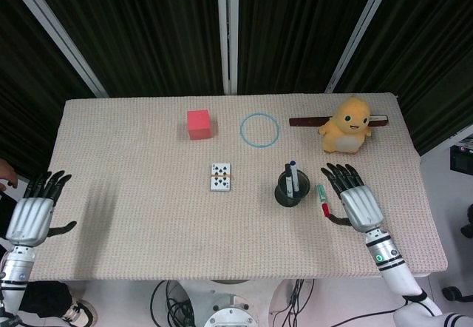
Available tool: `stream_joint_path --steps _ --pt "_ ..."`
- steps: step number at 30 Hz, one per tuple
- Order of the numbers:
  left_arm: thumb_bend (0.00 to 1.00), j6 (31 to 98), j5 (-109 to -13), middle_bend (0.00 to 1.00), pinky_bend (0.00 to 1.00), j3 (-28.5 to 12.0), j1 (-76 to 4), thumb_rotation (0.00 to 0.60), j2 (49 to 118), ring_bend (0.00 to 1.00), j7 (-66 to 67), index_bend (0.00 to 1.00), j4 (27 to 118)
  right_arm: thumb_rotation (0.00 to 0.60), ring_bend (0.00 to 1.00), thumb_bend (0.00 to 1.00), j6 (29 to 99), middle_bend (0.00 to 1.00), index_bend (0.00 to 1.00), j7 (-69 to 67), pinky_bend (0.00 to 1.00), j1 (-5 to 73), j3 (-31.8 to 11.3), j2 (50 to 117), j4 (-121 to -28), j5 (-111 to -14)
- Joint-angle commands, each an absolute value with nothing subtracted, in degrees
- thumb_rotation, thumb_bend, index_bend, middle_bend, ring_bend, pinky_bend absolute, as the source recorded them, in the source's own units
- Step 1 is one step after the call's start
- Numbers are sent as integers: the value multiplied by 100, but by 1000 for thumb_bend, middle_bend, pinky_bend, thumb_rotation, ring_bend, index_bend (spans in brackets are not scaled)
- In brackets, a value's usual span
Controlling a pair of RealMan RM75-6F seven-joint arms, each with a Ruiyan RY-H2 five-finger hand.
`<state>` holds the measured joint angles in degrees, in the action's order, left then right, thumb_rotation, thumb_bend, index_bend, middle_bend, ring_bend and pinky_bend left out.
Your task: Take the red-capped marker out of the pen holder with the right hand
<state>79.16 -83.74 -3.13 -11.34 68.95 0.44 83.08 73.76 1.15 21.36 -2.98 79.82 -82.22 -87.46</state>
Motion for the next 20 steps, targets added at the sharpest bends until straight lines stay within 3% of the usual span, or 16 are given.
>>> stream_joint_path --steps 1,12,20 --pt "61 7929 -8380 58 43 -313 -1130 600 6895 0 51 120 8314 600 0 36 7847 0 0 166 0 1921 -263 7816 -8254 -8907" --pt "62 7942 -8414 58 44 -389 -1211 600 6858 0 170 120 8445 600 0 51 8995 0 0 -310 0 956 -405 7054 -8321 -8446" --pt "61 7932 -8407 58 44 -427 -1257 600 6819 0 256 120 8513 600 0 54 8754 0 0 159 0 763 -592 6976 -8430 -7771"
